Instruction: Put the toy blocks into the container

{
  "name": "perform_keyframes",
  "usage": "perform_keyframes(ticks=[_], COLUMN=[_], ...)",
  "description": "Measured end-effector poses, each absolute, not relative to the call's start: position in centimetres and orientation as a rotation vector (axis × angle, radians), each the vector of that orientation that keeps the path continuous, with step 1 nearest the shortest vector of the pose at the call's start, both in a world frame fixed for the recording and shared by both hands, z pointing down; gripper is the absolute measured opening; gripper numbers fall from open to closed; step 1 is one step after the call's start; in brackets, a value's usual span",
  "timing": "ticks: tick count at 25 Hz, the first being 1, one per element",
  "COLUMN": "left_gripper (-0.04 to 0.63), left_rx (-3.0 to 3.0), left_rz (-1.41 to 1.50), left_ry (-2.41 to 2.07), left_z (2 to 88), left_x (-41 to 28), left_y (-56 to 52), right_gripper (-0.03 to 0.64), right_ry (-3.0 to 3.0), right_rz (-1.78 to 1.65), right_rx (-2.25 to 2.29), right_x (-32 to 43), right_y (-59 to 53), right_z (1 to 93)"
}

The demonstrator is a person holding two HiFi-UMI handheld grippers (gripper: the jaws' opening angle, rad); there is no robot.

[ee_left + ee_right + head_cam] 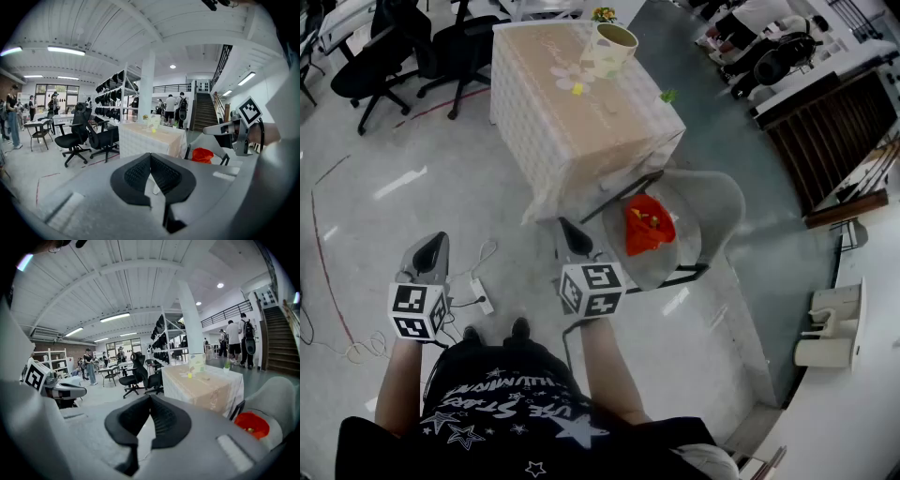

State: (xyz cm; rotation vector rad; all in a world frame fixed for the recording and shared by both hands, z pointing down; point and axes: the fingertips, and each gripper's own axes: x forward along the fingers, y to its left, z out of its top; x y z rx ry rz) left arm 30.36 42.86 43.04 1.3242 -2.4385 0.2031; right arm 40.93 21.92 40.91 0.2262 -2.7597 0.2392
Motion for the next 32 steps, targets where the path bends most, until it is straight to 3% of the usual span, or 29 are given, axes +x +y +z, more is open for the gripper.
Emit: perform_keyframes(ticks=[24, 26, 27, 32], left_gripper=[0.009, 0.009, 0.011, 0.011], left_rx=[1.373, 1.382, 1.386, 1.384], left_rz=[0.129, 0.129, 0.129, 0.117], left_ry=[-2.386, -2.392, -2.391, -2.356], left_z=[43.7, 43.7, 43.8, 44.9], left_x=[28.9, 28.4, 28.3, 28.0], left_y=[53.5, 54.4, 54.9, 57.0], right_gripper=[0.006, 0.178, 0.214, 0.261], right_ry=[-2.746, -2.753, -2.751, -2.712], right_rz=[0.192, 0.198, 0.198, 0.204], right_rx=[0.312, 0.333, 0.341, 0.394], right_x=[39.3, 39.1, 39.0, 39.6], right_y=[31.3, 32.1, 32.6, 34.1], right_z=[40.6, 40.8, 41.0, 42.5])
